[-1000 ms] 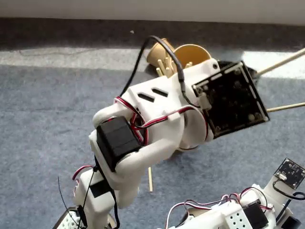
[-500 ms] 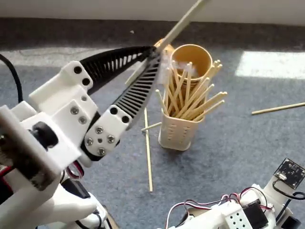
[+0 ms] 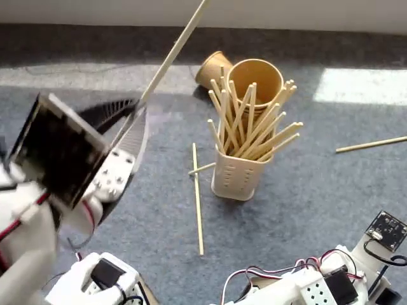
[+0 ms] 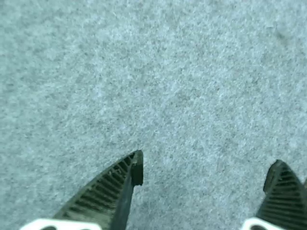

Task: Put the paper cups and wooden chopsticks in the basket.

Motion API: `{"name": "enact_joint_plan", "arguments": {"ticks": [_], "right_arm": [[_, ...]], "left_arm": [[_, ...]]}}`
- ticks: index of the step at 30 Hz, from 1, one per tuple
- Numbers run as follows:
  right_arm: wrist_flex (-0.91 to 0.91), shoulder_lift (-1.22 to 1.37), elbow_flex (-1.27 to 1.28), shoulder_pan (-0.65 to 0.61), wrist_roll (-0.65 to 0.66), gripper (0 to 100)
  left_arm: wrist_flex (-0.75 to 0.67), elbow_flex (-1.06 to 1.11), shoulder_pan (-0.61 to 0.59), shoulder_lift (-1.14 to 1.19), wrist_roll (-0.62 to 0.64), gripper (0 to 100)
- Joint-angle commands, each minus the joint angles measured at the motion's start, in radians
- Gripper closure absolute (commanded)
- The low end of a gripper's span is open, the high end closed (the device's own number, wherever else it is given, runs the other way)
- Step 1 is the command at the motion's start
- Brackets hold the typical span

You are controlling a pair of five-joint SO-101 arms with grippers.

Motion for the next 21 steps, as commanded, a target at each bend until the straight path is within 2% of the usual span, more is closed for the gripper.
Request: {"name": "enact_joint_plan", "arguments": {"ticks": [1, 4, 7, 11, 14, 21], "right_arm": [[0.001, -0.008, 0.041, -0.022, -0.005, 61.6], [0.001, -0.008, 0.041, -0.022, -0.005, 61.6], [0.001, -0.008, 0.041, -0.022, -0.005, 61.6], [0.005, -0.008, 0.041, -0.022, -0.005, 61.6], [0.007, -0.008, 0.042, -0.022, -0.005, 61.6], [0.007, -0.008, 0.042, -0.019, -0.008, 61.6]], "left_arm": [[-0.227, 0.84, -0.024, -0.562, 0.008, 100], [-0.551, 1.219, -0.051, -0.762, 0.057, 100], [-0.819, 1.377, -0.008, -0.751, 0.092, 100], [-1.053, 1.343, 0.128, -0.588, 0.095, 99], [-1.174, 1.26, 0.213, -0.438, 0.092, 99], [-1.373, 1.119, 0.348, -0.171, 0.094, 99]]}}
